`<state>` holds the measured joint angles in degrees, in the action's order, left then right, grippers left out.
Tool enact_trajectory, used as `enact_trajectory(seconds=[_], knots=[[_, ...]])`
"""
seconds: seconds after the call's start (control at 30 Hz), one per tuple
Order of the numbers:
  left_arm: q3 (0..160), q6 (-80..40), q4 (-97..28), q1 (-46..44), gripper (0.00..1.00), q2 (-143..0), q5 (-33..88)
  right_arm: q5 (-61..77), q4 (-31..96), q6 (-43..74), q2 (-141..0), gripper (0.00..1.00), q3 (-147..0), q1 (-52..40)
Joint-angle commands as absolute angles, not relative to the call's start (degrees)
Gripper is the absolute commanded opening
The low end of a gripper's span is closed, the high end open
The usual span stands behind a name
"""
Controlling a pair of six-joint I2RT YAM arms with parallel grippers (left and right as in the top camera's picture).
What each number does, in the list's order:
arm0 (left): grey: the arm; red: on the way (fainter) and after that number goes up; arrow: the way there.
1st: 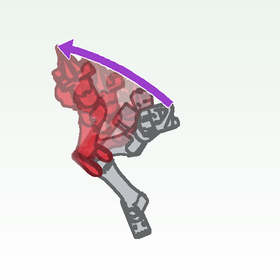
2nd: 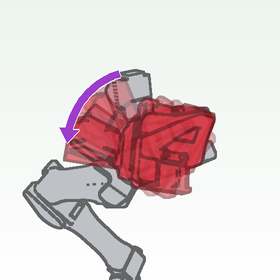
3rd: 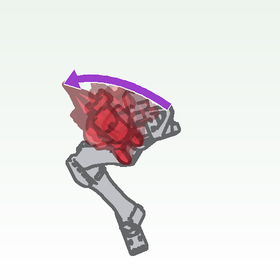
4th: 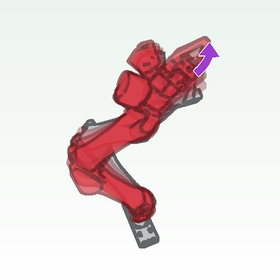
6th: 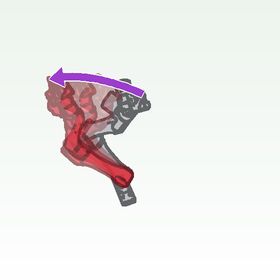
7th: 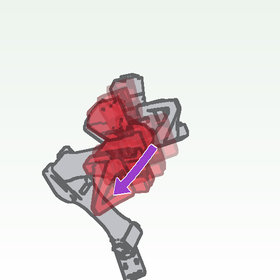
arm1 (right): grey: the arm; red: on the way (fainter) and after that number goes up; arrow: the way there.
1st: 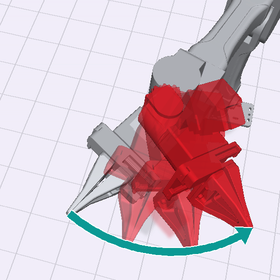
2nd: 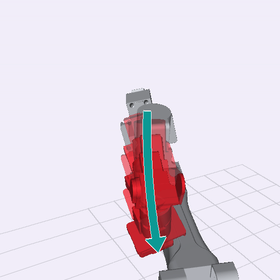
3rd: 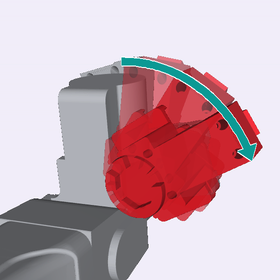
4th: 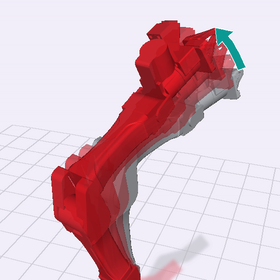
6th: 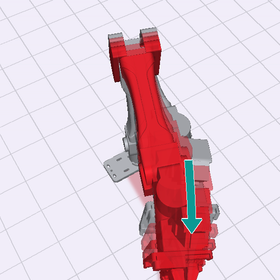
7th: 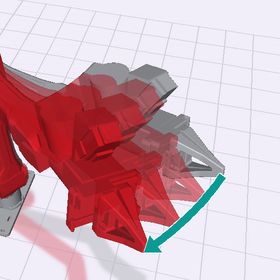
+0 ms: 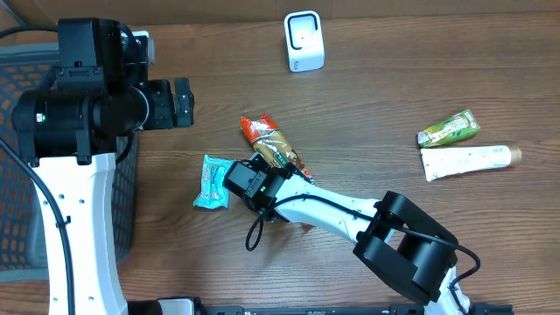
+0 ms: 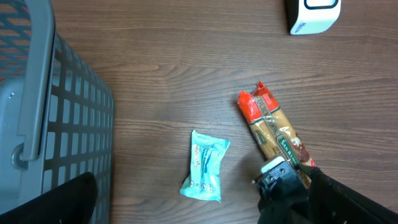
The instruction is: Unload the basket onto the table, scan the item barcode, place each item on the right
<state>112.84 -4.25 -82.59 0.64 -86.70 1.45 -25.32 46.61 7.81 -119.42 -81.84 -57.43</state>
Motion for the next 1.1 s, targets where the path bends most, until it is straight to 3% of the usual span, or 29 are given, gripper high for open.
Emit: enact_trajectory(seconds=[0.0,0.13,0.23,0.3,0.47,0.6,0.77,0.93,1.07], knots=[[112.5,-3.4,-82.5,0.8,1.00,-86.9,1.1,-30.4,45.1,7.8,-120.9,0.77,-78.1,-56.8],[112.5,-3.4,-82.5,0.8,1.00,-86.9,1.1,-30.4,43.8,7.8,-120.9,0.47,-76.5,-56.8],[112.5,-3.4,-82.5,0.8,1.00,-86.9,1.1,-30.5,44.0,7.2,-120.9,0.42,-76.3,-56.8],[112.5,-3.4,-82.5,0.8,1.00,-86.9,1.1,-31.2,44.2,7.2,-120.9,0.04,-76.4,-56.8],[112.5,-3.4,-82.5,0.8,1.00,-86.9,1.1,-29.8,49.3,13.1,-120.2,0.04,-79.8,-55.7],[112.5,-3.4,-82.5,0.8,1.00,-86.9,1.1,-20.3,53.4,13.5,-116.1,0.04,-83.9,-52.1],[112.5,-3.4,-82.5,0.8,0.99,-86.9,1.1,6.9,54.2,10.8,-104.6,0.04,-85.1,-40.0],[112.5,-3.4,-82.5,0.8,1.00,-86.9,1.1,40.8,54.0,1.7,-102.1,0.04,-84.1,-24.6],[112.5,-3.4,-82.5,0.8,1.00,-86.9,1.1,52.3,46.8,-0.1,-102.9,0.04,-73.8,-18.1]])
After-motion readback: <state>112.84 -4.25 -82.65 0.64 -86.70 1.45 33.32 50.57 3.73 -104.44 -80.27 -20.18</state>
